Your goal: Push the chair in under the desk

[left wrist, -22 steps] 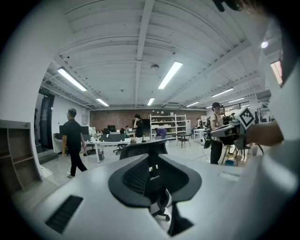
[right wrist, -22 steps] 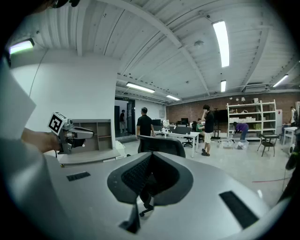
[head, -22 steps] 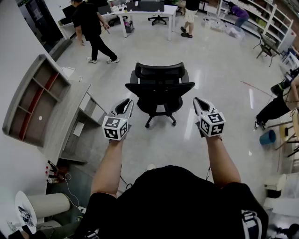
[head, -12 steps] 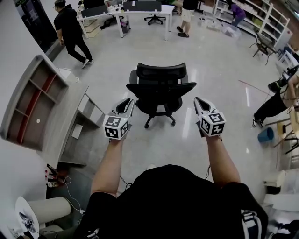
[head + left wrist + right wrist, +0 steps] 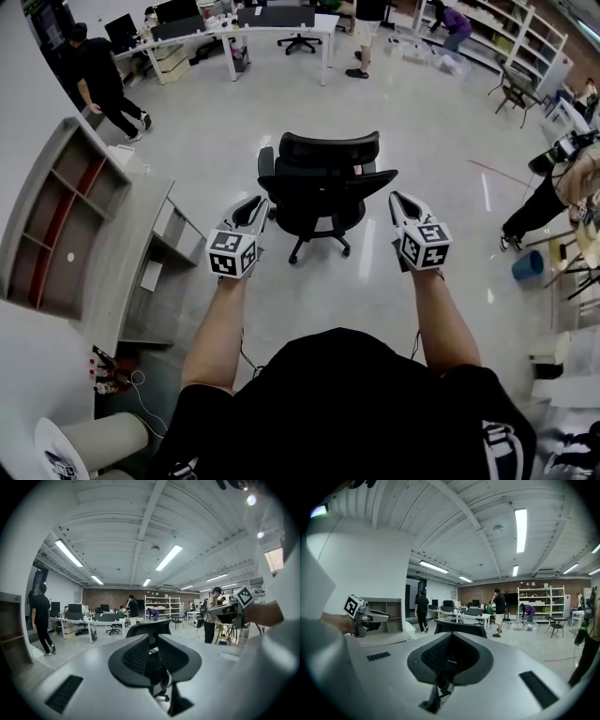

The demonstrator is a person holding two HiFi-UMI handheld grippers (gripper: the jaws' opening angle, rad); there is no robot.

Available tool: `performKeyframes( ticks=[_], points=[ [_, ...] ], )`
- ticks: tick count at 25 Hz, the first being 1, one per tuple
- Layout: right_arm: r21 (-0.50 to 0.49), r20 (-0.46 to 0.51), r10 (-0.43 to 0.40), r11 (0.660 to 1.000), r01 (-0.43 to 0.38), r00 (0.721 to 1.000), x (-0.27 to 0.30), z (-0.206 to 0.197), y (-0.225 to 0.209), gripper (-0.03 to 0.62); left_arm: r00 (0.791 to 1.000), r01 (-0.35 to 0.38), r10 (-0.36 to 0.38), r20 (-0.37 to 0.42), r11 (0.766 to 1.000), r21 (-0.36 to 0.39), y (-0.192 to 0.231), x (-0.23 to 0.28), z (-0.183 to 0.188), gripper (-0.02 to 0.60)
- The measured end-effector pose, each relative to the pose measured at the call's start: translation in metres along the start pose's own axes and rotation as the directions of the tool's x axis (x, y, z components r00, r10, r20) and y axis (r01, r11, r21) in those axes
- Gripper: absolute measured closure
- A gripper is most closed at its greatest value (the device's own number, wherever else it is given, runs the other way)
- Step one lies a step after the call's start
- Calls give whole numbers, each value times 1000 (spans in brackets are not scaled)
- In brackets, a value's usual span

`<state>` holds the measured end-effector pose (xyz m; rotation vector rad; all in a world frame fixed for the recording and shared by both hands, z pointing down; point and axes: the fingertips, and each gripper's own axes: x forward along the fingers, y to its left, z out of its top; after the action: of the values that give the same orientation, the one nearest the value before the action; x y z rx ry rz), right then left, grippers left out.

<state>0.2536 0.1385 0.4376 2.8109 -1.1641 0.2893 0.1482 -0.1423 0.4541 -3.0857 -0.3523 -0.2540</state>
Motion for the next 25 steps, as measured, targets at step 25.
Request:
performKeyframes(
  ticks=[25],
  points=[
    [50,9,-15,999,14,1000,102,10,-83,599,1000,-12,11,-24,1000,-5,55,116,11,515]
  ],
)
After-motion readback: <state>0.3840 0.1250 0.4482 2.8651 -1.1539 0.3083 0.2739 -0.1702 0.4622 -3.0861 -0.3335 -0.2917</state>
